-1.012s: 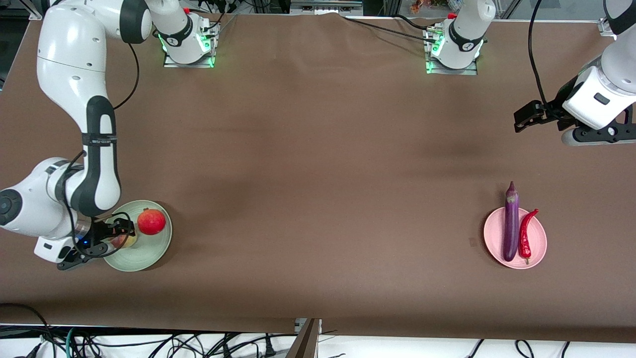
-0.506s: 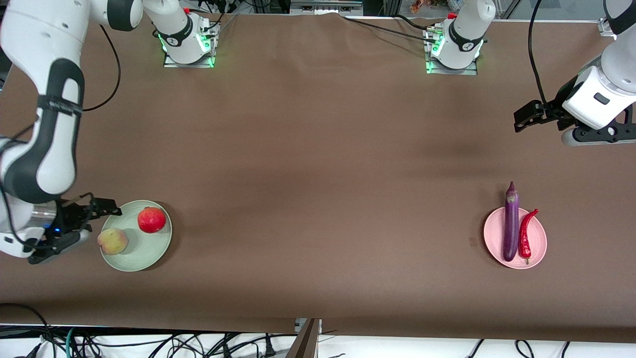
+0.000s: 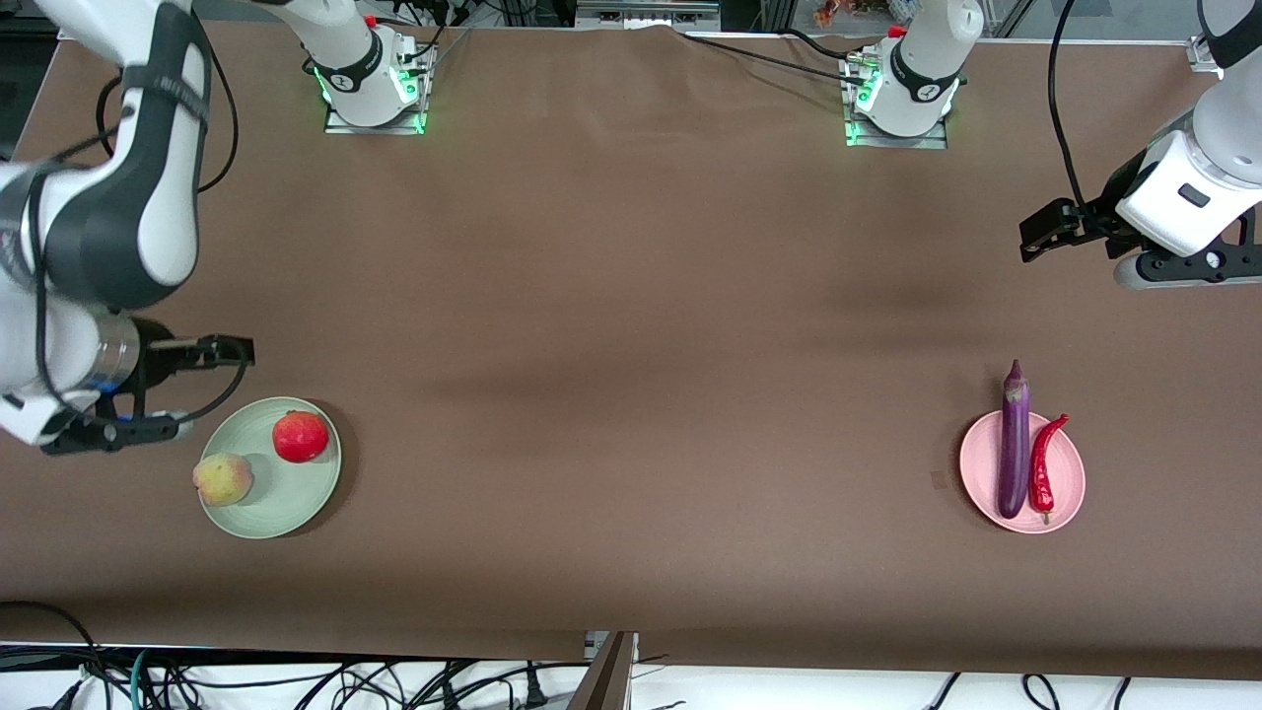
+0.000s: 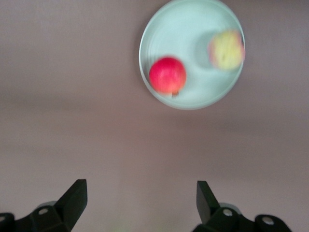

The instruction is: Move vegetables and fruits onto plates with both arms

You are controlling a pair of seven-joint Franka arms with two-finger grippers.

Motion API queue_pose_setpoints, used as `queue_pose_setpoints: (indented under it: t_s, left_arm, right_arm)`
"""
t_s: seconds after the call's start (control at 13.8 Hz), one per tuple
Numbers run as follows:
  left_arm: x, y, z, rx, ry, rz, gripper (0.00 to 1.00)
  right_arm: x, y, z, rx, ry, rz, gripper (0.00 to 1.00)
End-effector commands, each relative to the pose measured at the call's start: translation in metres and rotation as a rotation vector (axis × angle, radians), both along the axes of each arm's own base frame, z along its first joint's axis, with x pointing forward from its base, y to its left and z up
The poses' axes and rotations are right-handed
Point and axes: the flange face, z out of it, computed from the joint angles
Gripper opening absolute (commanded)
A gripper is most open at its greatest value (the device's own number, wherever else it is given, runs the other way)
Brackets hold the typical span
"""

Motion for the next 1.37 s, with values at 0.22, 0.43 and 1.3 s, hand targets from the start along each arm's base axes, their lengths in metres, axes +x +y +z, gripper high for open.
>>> queue_pose_setpoints:
  t_s: [0.22,0.43,1.3]
  left_arm:
    - [-0.001,-0.001,0.006,-0.020,0.005,-0.012,1.00]
    - [-0.001,-0.001,0.006,-0.020,0.006,-0.012,1.00]
    - [-0.002,-0.002,0.009,-0.015,0.009,-0.017,1.00]
  right_arm:
    - [-0.076,-0.015,0.067,0.100,-0.029,0.004,1.00]
    - [-0.100,-0.029,0.094,0.014,-0.092,0.043,1.00]
    - [-0.127,-0.049,0.098,-0.002,-0.062,-0.067,1.00]
